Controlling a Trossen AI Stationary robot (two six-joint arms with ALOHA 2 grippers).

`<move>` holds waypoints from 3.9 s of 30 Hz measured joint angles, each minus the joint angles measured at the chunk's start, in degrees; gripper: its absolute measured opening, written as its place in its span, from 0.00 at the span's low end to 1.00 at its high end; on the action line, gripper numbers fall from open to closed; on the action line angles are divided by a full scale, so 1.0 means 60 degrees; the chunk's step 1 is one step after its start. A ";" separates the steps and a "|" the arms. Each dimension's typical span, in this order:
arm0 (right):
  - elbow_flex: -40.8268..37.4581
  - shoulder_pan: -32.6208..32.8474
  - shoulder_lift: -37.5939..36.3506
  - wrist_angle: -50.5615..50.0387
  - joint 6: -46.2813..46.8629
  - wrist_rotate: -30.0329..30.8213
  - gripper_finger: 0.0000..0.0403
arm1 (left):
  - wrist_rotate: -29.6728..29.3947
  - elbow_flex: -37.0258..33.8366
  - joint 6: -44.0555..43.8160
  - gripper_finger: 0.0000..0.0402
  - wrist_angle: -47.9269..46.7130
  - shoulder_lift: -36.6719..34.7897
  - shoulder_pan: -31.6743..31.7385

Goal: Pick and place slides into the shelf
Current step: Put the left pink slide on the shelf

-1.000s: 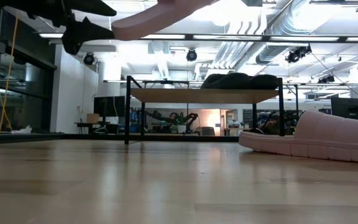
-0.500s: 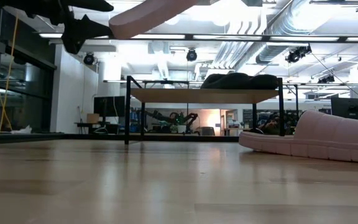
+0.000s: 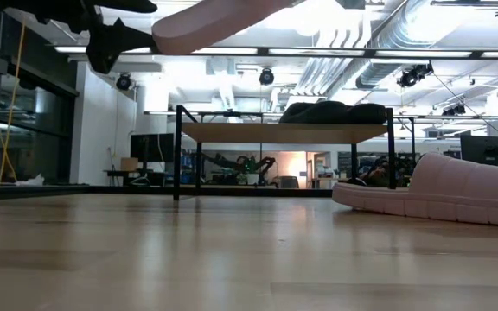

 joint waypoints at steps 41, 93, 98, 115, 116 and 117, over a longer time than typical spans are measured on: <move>-0.0007 0.0200 -0.0388 0.0398 -0.0207 0.0217 0.00 | 0.1187 0.0015 0.0198 0.56 0.0507 -0.0015 0.0004; -0.0007 0.0204 -0.0155 0.0645 -0.0296 -0.0249 0.00 | 0.2095 0.0004 0.0970 0.13 0.2244 0.1330 0.0004; -0.0007 0.0204 -0.0155 0.0646 -0.0334 -0.0214 0.03 | 0.2097 0.0004 0.0974 0.15 0.2250 0.1330 0.0004; -0.0007 0.0182 -0.0155 0.0667 -0.0278 0.0351 0.24 | 0.2069 0.0004 0.0974 0.14 0.2261 0.1330 0.0004; -0.0007 0.0182 -0.0155 0.0665 -0.0297 0.0442 0.26 | 0.2067 0.0004 0.0974 0.14 0.2262 0.1330 0.0005; -0.0007 0.0182 -0.0155 0.0667 -0.0375 0.0563 0.27 | 0.2069 0.0004 0.0974 0.14 0.2261 0.1330 0.0004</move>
